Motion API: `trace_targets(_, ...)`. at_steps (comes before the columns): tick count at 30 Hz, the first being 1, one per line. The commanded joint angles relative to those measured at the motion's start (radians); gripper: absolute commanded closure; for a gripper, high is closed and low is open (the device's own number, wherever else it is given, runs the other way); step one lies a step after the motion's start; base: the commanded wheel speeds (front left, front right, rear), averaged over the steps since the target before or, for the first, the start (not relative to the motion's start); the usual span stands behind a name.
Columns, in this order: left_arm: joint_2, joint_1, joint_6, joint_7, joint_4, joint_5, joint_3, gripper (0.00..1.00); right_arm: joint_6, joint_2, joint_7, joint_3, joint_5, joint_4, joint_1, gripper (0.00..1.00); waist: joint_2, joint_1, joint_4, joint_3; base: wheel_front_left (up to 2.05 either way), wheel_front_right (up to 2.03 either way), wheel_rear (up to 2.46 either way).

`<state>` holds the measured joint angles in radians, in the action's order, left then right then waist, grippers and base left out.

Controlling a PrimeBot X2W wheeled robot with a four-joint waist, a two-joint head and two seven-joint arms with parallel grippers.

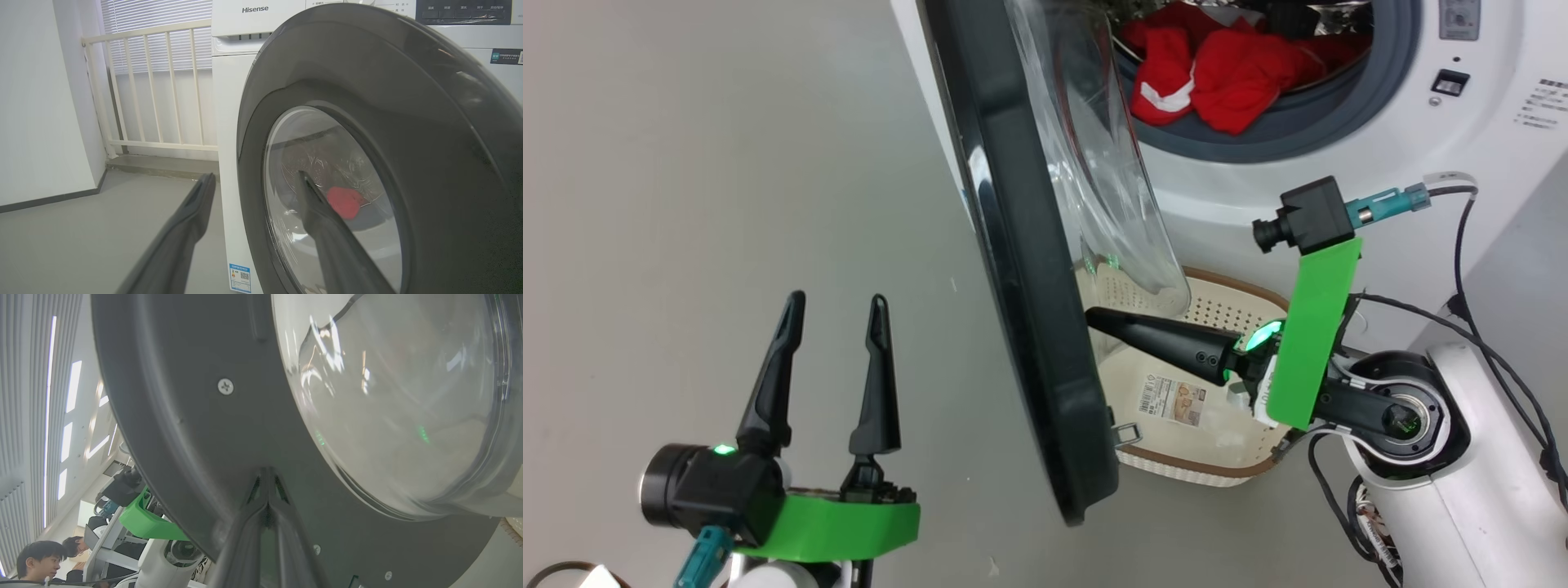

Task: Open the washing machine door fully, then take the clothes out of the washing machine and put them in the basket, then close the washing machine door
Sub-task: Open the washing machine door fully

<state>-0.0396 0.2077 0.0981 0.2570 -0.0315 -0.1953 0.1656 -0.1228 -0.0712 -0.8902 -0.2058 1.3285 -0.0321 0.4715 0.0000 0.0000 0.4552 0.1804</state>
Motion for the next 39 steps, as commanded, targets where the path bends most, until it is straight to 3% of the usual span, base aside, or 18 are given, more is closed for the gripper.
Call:
trace_targets(1, -0.015, -0.001, 0.01, 0.005, -0.031, -0.004, -0.029, 0.0, -0.008, 0.021, 0.0, -0.032, 0.024, 0.041, -0.008, 1.0, 0.0, 0.0, 0.017, -0.004, 0.0, 0.0, 0.0)
trace_targets(20, -0.022, -0.016, 0.022, -0.003, -0.035, -0.013, -0.014, 0.0, -0.008, 0.021, 0.02, -0.111, 0.06, 0.035, -0.016, 1.0, 0.0, 0.0, 0.09, -0.042, 0.0, 0.0, 0.0)
trace_targets(39, -0.039, -0.044, 0.043, -0.011, -0.073, -0.022, -0.02, 0.0, -0.008, 0.021, 0.049, -0.162, 0.069, 0.006, 0.003, 1.0, 0.0, 0.0, 0.093, -0.037, 0.0, 0.0, 0.0)
